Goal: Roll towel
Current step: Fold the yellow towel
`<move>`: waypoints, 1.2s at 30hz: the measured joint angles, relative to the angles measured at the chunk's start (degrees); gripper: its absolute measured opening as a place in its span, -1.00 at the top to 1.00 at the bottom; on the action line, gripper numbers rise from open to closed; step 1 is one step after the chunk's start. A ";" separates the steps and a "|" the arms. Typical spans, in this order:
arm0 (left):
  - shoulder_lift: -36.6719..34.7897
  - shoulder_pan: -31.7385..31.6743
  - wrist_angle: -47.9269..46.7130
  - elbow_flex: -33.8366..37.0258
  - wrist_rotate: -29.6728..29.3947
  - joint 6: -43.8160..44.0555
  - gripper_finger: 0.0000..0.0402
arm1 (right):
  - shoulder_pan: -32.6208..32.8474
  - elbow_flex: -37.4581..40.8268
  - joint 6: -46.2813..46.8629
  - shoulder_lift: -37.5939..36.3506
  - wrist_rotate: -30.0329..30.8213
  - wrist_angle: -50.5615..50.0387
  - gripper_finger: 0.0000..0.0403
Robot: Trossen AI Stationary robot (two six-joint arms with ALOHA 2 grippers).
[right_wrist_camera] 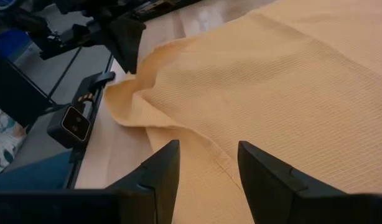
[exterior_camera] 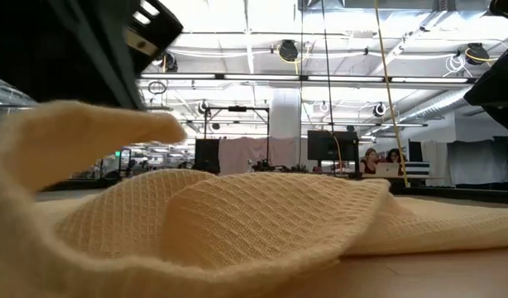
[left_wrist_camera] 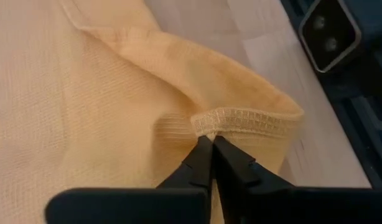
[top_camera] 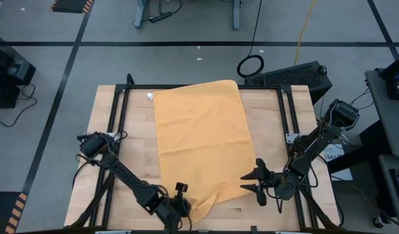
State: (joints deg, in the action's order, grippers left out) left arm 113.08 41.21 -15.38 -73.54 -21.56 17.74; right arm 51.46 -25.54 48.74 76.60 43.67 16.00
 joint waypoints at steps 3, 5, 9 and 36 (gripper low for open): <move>0.00 0.63 0.01 0.00 -1.50 -0.03 0.98 | -0.07 0.00 -0.89 0.01 0.19 -0.03 0.24; 0.00 0.90 -0.06 0.00 -3.47 -0.07 0.97 | -0.11 0.00 -1.66 0.41 0.42 0.05 0.24; 0.00 0.94 0.28 0.00 -5.88 -1.75 0.98 | -0.60 0.00 -1.51 2.28 2.34 0.19 0.24; -1.46 -1.81 8.77 0.00 -16.10 -21.07 1.00 | -8.87 -21.07 -10.37 14.27 -5.08 -1.48 0.24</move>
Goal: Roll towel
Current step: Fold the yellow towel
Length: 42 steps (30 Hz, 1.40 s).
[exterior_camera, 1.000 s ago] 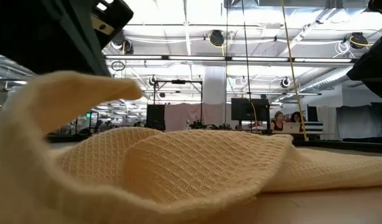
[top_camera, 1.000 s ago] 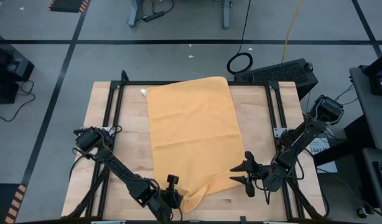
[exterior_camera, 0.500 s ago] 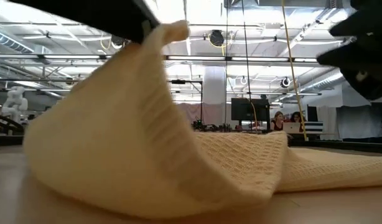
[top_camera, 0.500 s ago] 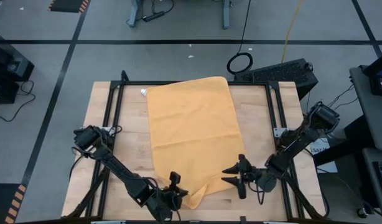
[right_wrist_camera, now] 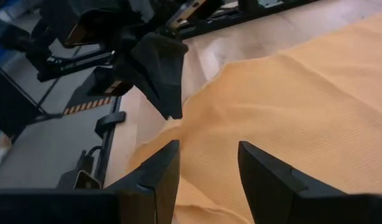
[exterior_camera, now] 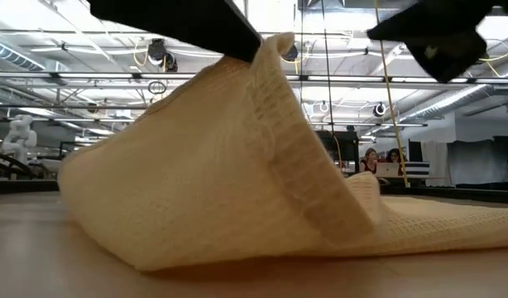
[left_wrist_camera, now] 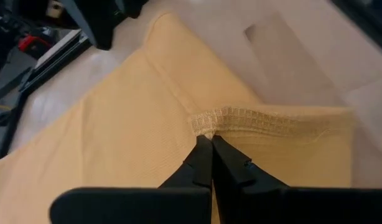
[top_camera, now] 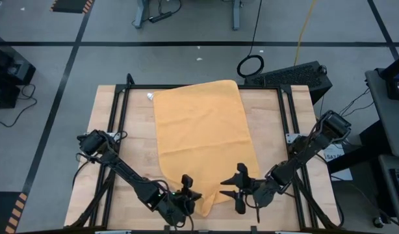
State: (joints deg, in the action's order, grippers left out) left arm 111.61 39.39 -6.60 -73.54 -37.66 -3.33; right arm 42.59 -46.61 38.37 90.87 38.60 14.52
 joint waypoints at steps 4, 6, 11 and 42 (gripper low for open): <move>0.00 0.05 0.66 0.00 2.27 1.24 1.00 | 1.49 -2.05 0.02 0.04 0.04 -3.13 0.24; 0.00 0.00 0.58 0.00 2.30 1.38 1.00 | 2.35 -2.03 -0.03 0.04 0.23 -3.28 0.24; 0.00 -0.02 0.69 0.00 2.30 1.01 1.00 | 4.88 -2.04 2.27 2.02 2.50 -3.99 0.24; 0.00 1.23 1.65 0.00 0.53 -1.53 1.00 | 5.41 -1.96 34.36 -0.90 -8.07 -48.08 0.24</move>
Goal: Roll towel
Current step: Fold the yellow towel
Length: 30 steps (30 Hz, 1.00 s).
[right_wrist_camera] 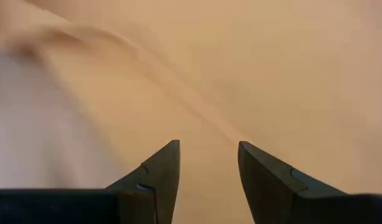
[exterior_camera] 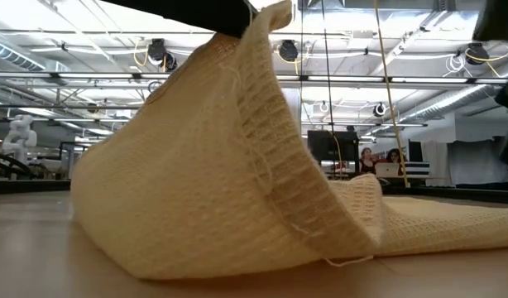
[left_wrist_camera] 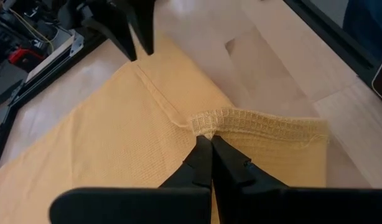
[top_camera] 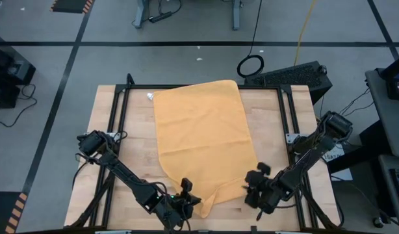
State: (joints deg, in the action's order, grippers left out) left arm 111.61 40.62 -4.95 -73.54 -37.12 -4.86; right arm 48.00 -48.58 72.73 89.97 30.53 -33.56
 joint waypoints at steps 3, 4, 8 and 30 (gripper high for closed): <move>0.00 -0.03 0.00 0.00 0.00 0.00 1.00 | -0.05 0.34 -5.13 0.37 -0.20 -0.89 0.24; 0.00 -0.04 0.01 0.00 0.00 0.00 1.00 | -0.01 0.72 -7.74 0.68 0.31 0.60 0.24; 0.00 -0.04 0.02 0.00 0.00 -0.02 1.00 | -0.03 3.88 -14.92 0.81 3.12 7.25 0.24; 0.00 -0.04 -1.96 0.00 0.00 -0.03 1.00 | 6.41 3.78 -6.73 -0.15 -25.25 16.60 0.24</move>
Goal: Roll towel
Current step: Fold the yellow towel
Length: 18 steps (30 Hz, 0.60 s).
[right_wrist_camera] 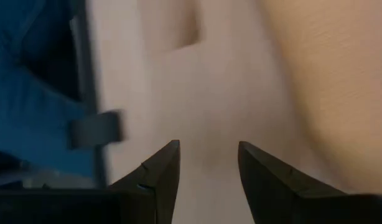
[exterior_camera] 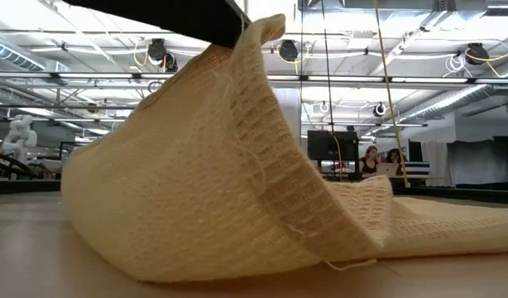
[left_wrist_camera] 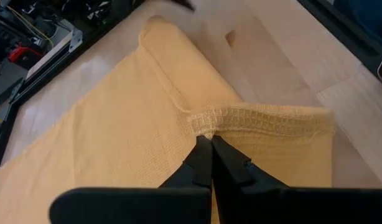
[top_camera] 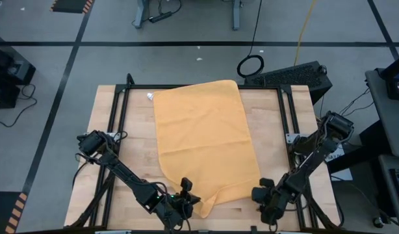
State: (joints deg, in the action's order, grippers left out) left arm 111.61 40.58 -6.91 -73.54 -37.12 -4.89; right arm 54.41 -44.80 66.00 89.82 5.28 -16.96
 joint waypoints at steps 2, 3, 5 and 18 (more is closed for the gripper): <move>0.00 0.00 -0.13 0.00 0.02 -0.04 1.00 | 0.88 -1.66 1.15 0.00 0.87 -2.75 0.24; 0.00 0.00 -0.10 0.00 0.00 -0.03 1.00 | 1.13 -2.63 1.91 0.00 2.35 -5.46 0.24; 0.00 0.00 -0.09 0.00 0.00 -0.04 1.00 | 1.14 -4.53 3.44 0.00 6.19 -11.87 0.24; 0.00 0.00 -0.05 0.00 0.02 -0.04 1.00 | -5.23 -1.16 6.21 -0.04 14.16 -28.87 0.36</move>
State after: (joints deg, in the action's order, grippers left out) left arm 111.61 40.58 -6.96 -73.54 -37.10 -4.93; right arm 49.18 -45.96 72.21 89.78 19.44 -45.84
